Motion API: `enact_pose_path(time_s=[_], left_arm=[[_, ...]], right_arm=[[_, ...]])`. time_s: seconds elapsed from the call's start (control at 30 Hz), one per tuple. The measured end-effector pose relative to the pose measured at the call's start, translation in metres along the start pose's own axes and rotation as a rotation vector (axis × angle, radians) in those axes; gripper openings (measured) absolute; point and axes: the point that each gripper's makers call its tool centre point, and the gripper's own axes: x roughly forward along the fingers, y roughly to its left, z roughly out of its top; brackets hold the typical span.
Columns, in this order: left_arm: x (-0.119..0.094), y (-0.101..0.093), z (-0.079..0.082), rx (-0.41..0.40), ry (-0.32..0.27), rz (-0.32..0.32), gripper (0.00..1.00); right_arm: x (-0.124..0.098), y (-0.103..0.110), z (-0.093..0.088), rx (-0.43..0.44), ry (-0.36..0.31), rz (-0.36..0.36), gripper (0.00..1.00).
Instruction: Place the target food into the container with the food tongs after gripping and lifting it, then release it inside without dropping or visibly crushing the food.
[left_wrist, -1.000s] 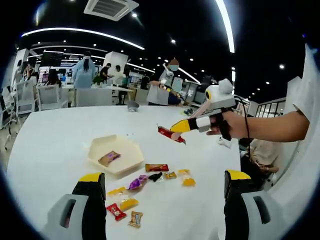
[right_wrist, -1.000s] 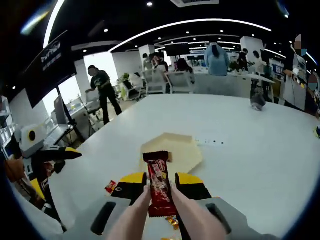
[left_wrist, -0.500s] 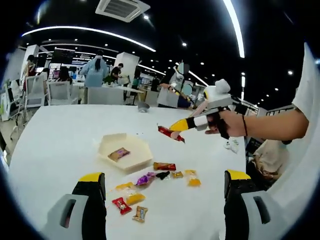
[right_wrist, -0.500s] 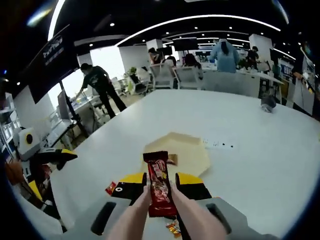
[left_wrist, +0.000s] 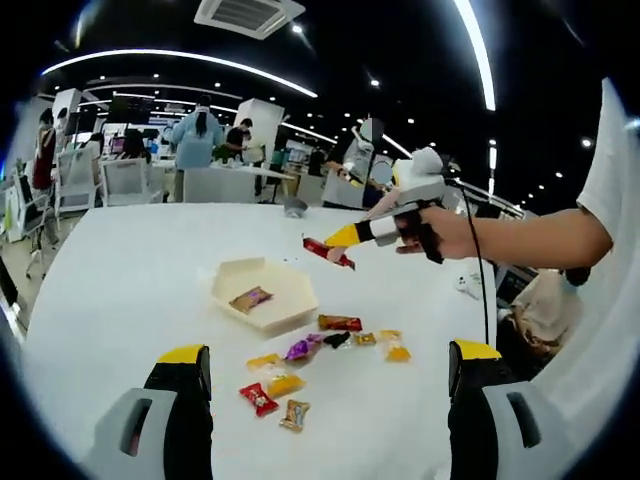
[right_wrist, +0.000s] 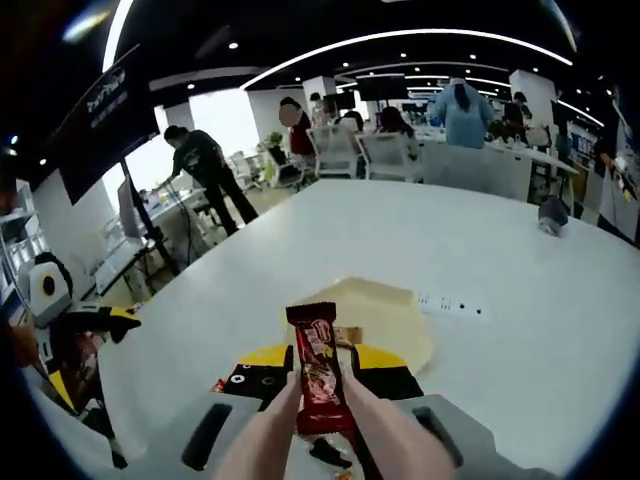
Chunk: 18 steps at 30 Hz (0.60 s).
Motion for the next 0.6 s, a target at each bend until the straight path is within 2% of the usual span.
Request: enact_pose_path(time_s=[0.03,0.13,0.17,0.2,0.23,0.37,0.47,0.5,0.6], left_arm=[[0.0,0.001,0.0,-0.006,-0.003,-0.001,0.99],[0.002,0.0,0.003,-0.005,-0.016,-0.015,0.99],[0.004,0.002,0.01,0.001,-0.031,-0.026,0.99],[0.008,0.005,0.02,0.006,-0.056,-0.04,0.99],[0.016,0.011,0.032,-0.003,-0.093,-0.073,0.99],[0.026,0.008,0.04,0.026,-0.079,-0.182,0.99],[0.031,0.014,0.058,0.048,-0.102,-0.255,0.99],[0.033,0.014,0.059,0.066,-0.095,-0.279,0.99],[0.034,0.012,0.063,0.112,-0.069,-0.397,0.99]], right_arm=[[0.0,0.0,0.0,-0.013,-0.003,0.009,0.22],[0.002,-0.003,0.0,0.034,0.022,-0.015,0.22],[0.002,-0.005,0.001,0.104,0.034,-0.037,0.22],[0.0,-0.002,0.001,0.146,0.043,-0.03,0.22],[-0.016,0.004,0.005,0.206,0.031,-0.076,0.22],[-0.04,0.002,0.016,0.335,-0.017,-0.186,0.22],[-0.064,0.005,0.024,0.448,-0.067,-0.285,0.22],[-0.07,0.006,0.027,0.463,-0.077,-0.307,0.22],[-0.097,0.004,0.043,0.58,-0.142,-0.441,0.22]])
